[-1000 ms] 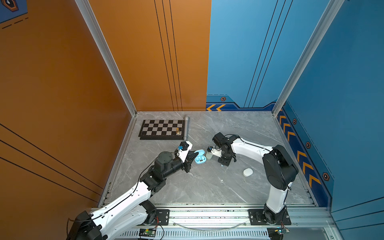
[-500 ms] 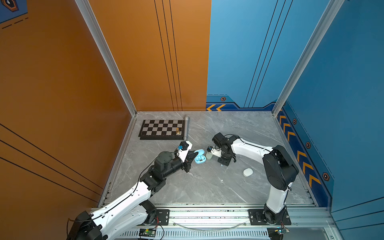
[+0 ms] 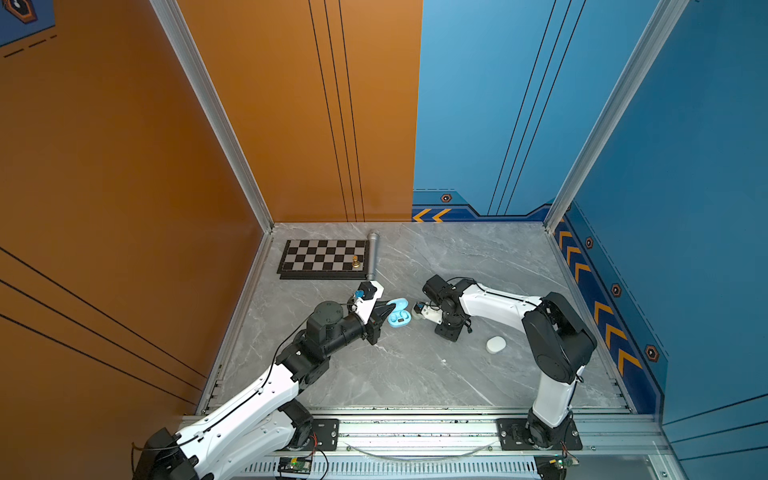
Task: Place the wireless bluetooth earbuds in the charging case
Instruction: 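Lower the right gripper and close it on the second earbud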
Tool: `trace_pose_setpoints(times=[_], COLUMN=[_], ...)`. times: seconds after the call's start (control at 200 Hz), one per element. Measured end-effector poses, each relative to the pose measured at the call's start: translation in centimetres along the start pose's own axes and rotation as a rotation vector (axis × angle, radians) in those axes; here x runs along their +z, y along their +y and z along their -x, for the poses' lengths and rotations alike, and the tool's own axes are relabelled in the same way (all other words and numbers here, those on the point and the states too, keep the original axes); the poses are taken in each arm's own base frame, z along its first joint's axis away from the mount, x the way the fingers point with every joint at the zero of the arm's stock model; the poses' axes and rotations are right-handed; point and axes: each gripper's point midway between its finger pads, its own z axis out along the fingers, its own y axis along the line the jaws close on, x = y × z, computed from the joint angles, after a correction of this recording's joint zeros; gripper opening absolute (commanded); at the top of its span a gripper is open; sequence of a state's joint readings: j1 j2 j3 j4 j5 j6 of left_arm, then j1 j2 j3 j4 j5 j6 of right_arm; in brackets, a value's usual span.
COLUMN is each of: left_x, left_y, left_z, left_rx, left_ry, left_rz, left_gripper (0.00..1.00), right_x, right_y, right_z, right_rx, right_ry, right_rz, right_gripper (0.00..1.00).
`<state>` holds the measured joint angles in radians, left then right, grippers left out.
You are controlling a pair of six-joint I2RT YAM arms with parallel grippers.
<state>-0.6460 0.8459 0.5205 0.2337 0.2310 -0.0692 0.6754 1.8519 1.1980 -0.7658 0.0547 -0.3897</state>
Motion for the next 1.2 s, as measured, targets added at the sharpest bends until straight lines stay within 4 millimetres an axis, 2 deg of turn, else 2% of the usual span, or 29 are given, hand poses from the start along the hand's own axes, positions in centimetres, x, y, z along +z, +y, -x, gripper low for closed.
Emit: trace_pose_setpoints(times=[0.305,0.591,0.781,0.956,1.081,1.201], left_x=[-0.6,-0.8,-0.8,-0.7,-0.7,-0.7], left_y=[-0.1,0.1,0.2,0.2,0.2,0.4], left_z=[0.5,0.3,0.1,0.2,0.2,0.2], left_rx=[0.001,0.01,0.016,0.016,0.016,0.016], left_ry=[-0.003,0.01,0.015,0.018,0.017,0.016], left_rz=[0.006,0.02,0.023,0.024,0.025,0.032], left_gripper=[0.0,0.0,0.0,0.0,0.0,0.0], right_x=[-0.2,-2.2,-3.0,-3.3,-4.5,-5.8], right_y=[0.2,-2.6,-4.1,-4.6,-6.1,-8.3], right_z=[0.7,3.0,3.4,3.6,4.6,5.3], right_rx=[0.062,0.234,0.348,0.426,0.564,0.815], right_ry=[-0.028,-0.136,-0.172,-0.182,-0.217,-0.258], right_rz=[0.039,0.089,0.111,0.123,0.135,0.152], right_gripper=[0.43,0.45,0.45,0.45,0.42,0.41])
